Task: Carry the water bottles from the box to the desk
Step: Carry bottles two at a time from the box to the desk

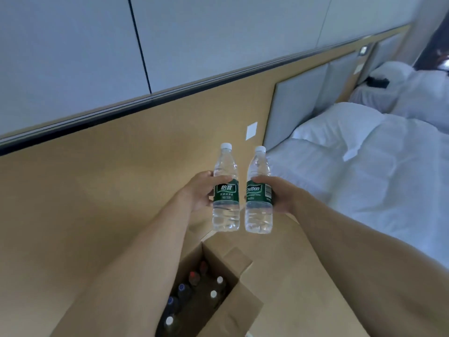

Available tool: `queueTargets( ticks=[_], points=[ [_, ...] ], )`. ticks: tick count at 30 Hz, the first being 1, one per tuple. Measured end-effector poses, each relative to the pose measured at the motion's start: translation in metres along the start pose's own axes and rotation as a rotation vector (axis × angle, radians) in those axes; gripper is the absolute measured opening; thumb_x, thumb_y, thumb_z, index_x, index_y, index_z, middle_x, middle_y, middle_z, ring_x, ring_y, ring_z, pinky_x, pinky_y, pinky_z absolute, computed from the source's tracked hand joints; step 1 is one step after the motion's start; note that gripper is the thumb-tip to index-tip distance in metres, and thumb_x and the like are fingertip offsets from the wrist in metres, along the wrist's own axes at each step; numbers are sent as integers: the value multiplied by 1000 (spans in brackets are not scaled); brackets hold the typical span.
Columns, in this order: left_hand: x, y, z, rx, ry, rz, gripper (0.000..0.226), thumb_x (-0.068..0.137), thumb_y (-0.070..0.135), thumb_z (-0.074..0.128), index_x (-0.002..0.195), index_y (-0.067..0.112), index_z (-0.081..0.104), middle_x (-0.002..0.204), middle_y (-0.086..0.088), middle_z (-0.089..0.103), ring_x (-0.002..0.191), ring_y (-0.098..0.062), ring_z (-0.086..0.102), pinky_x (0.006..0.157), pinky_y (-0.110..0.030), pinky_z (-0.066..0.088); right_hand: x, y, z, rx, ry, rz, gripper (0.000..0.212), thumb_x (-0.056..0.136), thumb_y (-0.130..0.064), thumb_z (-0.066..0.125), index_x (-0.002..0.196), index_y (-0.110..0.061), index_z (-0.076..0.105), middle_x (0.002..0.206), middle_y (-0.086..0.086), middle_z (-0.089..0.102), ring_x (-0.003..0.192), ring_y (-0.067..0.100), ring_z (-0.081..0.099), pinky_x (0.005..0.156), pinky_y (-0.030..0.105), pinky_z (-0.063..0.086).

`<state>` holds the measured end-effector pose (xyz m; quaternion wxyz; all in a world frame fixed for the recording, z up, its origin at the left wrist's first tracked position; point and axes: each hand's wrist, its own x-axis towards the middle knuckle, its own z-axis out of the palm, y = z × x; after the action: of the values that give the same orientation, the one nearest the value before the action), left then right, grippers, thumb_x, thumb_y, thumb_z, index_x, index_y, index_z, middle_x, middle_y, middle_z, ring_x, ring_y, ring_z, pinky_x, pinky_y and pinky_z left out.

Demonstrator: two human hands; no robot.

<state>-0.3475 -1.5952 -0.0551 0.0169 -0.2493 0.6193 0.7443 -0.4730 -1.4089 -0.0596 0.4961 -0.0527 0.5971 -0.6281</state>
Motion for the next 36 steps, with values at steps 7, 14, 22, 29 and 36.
queueTargets(
  ticks=[7,14,22,29,36],
  points=[
    [12,-10,87,51,-229,-14,40,91,20,73,124,1,62,106,-15,70,92,-27,67,75,-38,58,-77,27,-70,156,181,-86,18,87,-21,68,97,-8,61,77,13,71,69,28,72,65,40,61],
    [18,-17,203,108,-472,-27,57,82,22,83,128,1,56,112,-20,72,102,-36,72,89,-52,58,-176,56,-134,243,399,-133,26,94,-15,57,116,-2,56,99,18,67,86,30,67,79,42,58],
    [-15,-48,342,191,-750,-74,46,74,24,85,111,10,62,102,-14,75,94,-29,74,73,-40,59,-294,114,-198,329,610,-290,54,87,-21,71,133,2,55,123,28,64,98,35,66,84,46,58],
    [-74,-85,452,312,-910,-121,23,88,17,75,106,9,63,82,-6,77,74,-19,75,60,-30,59,-407,183,-249,581,731,-286,42,90,-20,62,126,-1,53,102,20,68,89,34,70,76,44,60],
    [-144,-138,553,426,-973,-131,52,85,19,79,130,1,59,103,-14,72,85,-26,72,66,-36,60,-511,262,-278,564,953,-254,48,82,-25,75,124,-6,62,117,15,68,107,30,67,84,41,58]
  ],
)
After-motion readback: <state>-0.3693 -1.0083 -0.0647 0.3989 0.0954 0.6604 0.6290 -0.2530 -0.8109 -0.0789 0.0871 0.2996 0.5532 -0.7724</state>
